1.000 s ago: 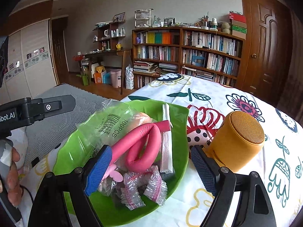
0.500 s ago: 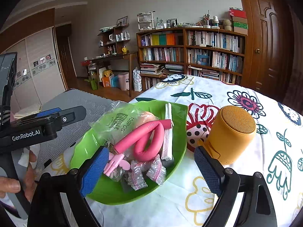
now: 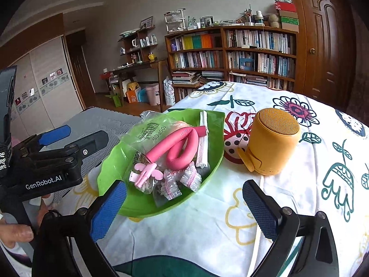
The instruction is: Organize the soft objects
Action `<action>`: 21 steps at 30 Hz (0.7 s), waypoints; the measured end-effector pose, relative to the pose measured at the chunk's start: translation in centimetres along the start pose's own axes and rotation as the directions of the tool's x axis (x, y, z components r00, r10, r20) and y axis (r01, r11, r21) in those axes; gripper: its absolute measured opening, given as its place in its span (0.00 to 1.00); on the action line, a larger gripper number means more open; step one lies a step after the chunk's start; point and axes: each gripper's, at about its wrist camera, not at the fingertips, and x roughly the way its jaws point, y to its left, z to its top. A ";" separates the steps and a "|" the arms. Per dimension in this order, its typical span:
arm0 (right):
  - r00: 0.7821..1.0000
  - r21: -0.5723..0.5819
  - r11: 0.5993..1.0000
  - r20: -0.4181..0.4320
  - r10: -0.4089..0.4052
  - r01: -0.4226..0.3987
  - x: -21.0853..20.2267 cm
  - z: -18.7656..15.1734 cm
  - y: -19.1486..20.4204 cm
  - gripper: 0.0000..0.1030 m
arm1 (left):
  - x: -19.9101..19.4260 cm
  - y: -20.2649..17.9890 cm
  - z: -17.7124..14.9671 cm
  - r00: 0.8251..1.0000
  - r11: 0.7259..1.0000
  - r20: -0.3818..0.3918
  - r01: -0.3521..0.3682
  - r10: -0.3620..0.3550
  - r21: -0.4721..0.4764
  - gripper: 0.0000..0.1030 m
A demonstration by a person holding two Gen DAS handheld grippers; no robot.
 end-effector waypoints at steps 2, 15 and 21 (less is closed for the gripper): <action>1.000 0.002 1.000 0.005 -0.002 0.002 -0.4 -0.2 -0.1 1.00 | -0.3 -0.4 -0.1 1.000 1.000 0.005 -0.015 0.015 0.011 0.98; 0.997 -0.019 1.000 0.075 -0.018 0.020 -1.7 -1.2 0.1 1.00 | -1.8 -2.0 -1.1 0.998 0.997 0.015 -0.056 0.055 0.056 0.99; 0.994 -0.049 0.996 0.073 -0.076 0.079 -1.6 -1.3 0.1 1.00 | -2.0 -2.2 -1.3 0.998 0.997 0.015 -0.055 0.055 0.059 0.99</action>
